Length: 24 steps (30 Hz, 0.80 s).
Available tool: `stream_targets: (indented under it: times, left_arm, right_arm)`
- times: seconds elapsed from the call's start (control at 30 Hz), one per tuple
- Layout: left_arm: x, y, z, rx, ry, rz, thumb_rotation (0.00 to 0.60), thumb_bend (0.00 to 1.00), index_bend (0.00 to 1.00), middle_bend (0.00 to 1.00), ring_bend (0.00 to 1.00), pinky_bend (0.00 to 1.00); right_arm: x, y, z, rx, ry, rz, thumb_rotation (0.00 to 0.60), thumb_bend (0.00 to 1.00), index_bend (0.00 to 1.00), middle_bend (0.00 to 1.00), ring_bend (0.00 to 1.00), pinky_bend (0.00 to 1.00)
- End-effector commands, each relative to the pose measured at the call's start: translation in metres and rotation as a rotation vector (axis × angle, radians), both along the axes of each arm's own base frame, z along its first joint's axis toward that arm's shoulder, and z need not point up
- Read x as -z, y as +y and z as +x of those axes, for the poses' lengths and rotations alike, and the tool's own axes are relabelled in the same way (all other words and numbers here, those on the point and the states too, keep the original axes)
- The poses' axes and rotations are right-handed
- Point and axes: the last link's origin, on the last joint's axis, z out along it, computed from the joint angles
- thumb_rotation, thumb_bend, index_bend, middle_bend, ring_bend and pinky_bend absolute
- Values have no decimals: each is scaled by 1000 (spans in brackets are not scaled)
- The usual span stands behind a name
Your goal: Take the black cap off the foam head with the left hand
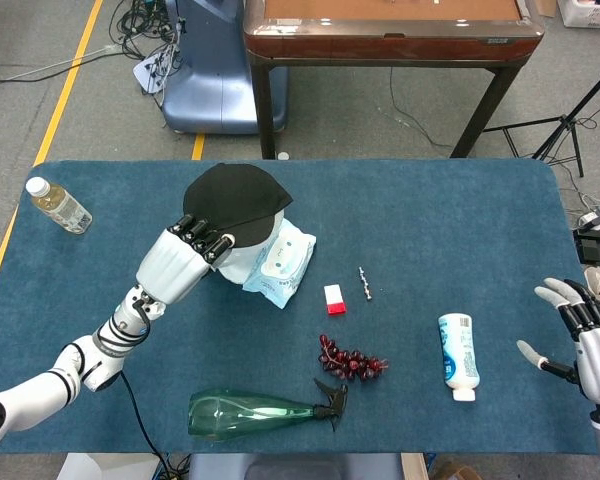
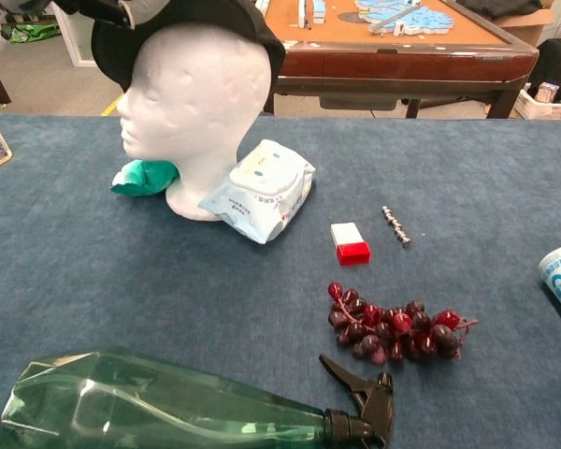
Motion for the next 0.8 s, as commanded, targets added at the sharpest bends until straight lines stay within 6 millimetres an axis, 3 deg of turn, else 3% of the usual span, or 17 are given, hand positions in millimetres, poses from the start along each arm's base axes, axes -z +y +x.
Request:
stream_targets:
  times: [0.03, 0.8]
  left_arm:
    - [-2, 4, 3, -9, 4, 7, 600, 662, 628, 818, 644, 680]
    - [-15, 28, 10, -72, -27, 60, 600, 662, 629, 819, 647, 693]
  right_arm:
    - [0, 0, 0, 0, 0, 0, 600, 134, 255, 218, 157, 303]
    - [1, -1, -1, 2, 0, 7, 600, 134, 255, 218, 157, 303]
